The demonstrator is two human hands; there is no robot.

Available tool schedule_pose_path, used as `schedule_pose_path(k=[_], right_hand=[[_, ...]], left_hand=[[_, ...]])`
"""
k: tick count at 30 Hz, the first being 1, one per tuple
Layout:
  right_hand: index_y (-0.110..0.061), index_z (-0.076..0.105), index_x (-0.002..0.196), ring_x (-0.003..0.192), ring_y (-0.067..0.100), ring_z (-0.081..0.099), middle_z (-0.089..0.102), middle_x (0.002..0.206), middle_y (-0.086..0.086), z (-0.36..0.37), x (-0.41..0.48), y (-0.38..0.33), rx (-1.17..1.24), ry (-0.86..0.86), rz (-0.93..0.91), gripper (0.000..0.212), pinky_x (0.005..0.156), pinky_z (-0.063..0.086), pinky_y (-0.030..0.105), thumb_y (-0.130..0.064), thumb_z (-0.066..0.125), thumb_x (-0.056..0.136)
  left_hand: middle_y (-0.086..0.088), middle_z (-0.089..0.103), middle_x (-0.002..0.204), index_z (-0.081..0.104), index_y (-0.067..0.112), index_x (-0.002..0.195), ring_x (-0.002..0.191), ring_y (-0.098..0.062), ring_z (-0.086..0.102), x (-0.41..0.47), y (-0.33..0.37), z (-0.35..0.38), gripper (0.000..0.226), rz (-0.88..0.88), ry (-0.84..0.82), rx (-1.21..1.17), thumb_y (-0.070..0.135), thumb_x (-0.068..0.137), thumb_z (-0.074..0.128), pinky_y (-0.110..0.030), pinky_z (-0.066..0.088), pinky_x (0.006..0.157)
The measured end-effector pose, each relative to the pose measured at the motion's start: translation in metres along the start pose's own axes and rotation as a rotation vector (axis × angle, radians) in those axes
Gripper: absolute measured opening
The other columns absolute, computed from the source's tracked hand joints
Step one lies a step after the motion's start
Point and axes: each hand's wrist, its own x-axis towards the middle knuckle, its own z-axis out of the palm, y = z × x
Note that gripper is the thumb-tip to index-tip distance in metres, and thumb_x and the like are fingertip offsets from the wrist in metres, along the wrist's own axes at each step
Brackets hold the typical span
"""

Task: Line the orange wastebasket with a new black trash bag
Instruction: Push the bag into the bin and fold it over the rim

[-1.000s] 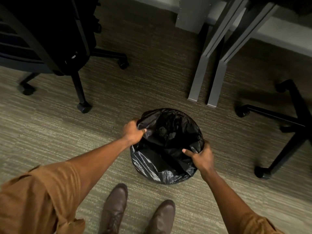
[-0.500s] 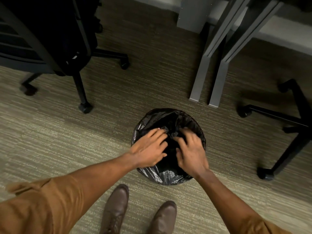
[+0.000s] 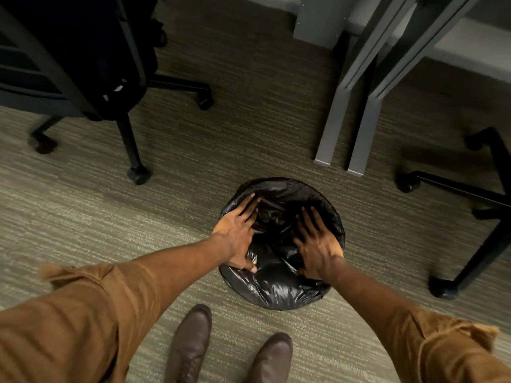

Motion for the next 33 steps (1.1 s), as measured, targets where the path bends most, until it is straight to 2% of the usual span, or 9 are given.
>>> schedule_pose_path(k=[4, 11, 13, 15, 18, 21, 27, 30, 33], right_hand=[[-0.016, 0.000, 0.169, 0.156, 0.051, -0.025, -0.013, 0.173, 0.027, 0.006, 0.002, 0.003, -0.094, -0.068, 0.027, 0.125, 0.117, -0.026, 0.067, -0.096, 0.032, 0.079], [-0.017, -0.006, 0.168, 0.153, 0.051, -0.032, -0.015, 0.174, 0.024, 0.008, 0.003, 0.003, -0.072, -0.104, 0.036, 0.129, 0.116, -0.026, 0.067, -0.102, 0.018, 0.074], [-0.014, -0.001, 0.168, 0.157, 0.050, -0.024, -0.009, 0.174, 0.028, 0.003, 0.000, 0.000, 0.015, -0.050, 0.038, 0.131, 0.120, -0.021, 0.065, -0.102, 0.018, 0.073], [-0.009, 0.018, 0.166, 0.161, 0.050, -0.004, 0.013, 0.172, 0.032, -0.009, -0.007, -0.004, 0.119, 0.055, 0.012, 0.122, 0.124, -0.012, 0.064, -0.095, 0.018, 0.080], [-0.008, 0.054, 0.145, 0.152, 0.045, 0.032, 0.054, 0.150, 0.025, -0.020, -0.013, -0.019, 0.267, 0.261, -0.102, 0.075, 0.129, 0.005, 0.059, -0.061, 0.028, 0.099], [-0.015, 0.052, 0.149, 0.153, 0.042, 0.028, 0.049, 0.156, 0.018, -0.019, -0.012, -0.033, 0.264, 0.152, -0.213, 0.058, 0.129, 0.005, 0.058, -0.043, 0.031, 0.103], [-0.034, 0.010, 0.169, 0.160, 0.049, -0.014, 0.002, 0.178, 0.010, 0.000, -0.003, -0.035, 0.117, -0.208, -0.140, 0.088, 0.118, -0.017, 0.072, -0.081, 0.011, 0.095], [-0.041, 0.004, 0.167, 0.160, 0.045, -0.017, -0.002, 0.178, 0.008, 0.011, -0.002, -0.030, 0.132, -0.315, -0.101, 0.097, 0.119, -0.020, 0.071, -0.092, 0.007, 0.086], [-0.042, 0.009, 0.167, 0.162, 0.044, -0.008, 0.005, 0.178, 0.008, 0.009, -0.005, -0.026, 0.180, -0.300, -0.096, 0.098, 0.122, -0.016, 0.069, -0.093, 0.008, 0.084]], left_hand=[[-0.028, -0.011, 0.181, 0.012, 0.006, 0.174, 0.156, -0.054, -0.041, 0.004, 0.001, 0.003, 0.147, -0.031, -0.059, 0.136, 0.111, 0.071, 0.013, -0.069, -0.027, 0.124], [-0.026, -0.023, 0.179, -0.004, 0.007, 0.173, 0.153, -0.053, -0.045, 0.003, 0.002, -0.001, 0.152, -0.070, -0.111, 0.150, 0.113, 0.065, 0.012, -0.071, -0.034, 0.118], [-0.025, -0.013, 0.182, 0.003, 0.006, 0.174, 0.159, -0.052, -0.037, 0.002, 0.003, -0.001, 0.150, -0.055, -0.058, 0.066, 0.112, 0.067, 0.010, -0.070, -0.029, 0.122], [-0.030, 0.013, 0.180, 0.026, 0.001, 0.170, 0.167, -0.054, -0.011, -0.002, 0.008, -0.004, 0.139, -0.018, 0.086, -0.048, 0.105, 0.079, 0.015, -0.069, -0.016, 0.129], [-0.035, 0.054, 0.156, 0.060, -0.005, 0.147, 0.161, -0.054, 0.028, -0.011, 0.022, -0.015, 0.095, 0.057, 0.272, -0.132, 0.074, 0.101, 0.032, -0.067, 0.002, 0.134], [-0.025, 0.068, 0.143, 0.072, 0.002, 0.133, 0.152, -0.045, 0.044, -0.011, 0.042, -0.018, 0.074, 0.171, 0.235, -0.206, 0.055, 0.111, 0.025, -0.061, 0.007, 0.136], [-0.021, 0.035, 0.177, 0.045, 0.011, 0.166, 0.169, -0.050, 0.001, -0.006, 0.046, -0.005, 0.103, 0.172, -0.118, -0.122, 0.082, 0.100, 0.009, -0.071, -0.021, 0.127], [-0.018, 0.017, 0.183, 0.025, 0.018, 0.174, 0.168, -0.051, -0.012, -0.005, 0.041, 0.001, 0.118, 0.146, -0.268, -0.072, 0.096, 0.088, 0.001, -0.074, -0.029, 0.121], [-0.020, 0.006, 0.184, 0.015, 0.016, 0.176, 0.168, -0.049, -0.017, -0.010, 0.038, 0.001, 0.123, 0.132, -0.281, -0.060, 0.098, 0.085, -0.003, -0.073, -0.028, 0.122]])
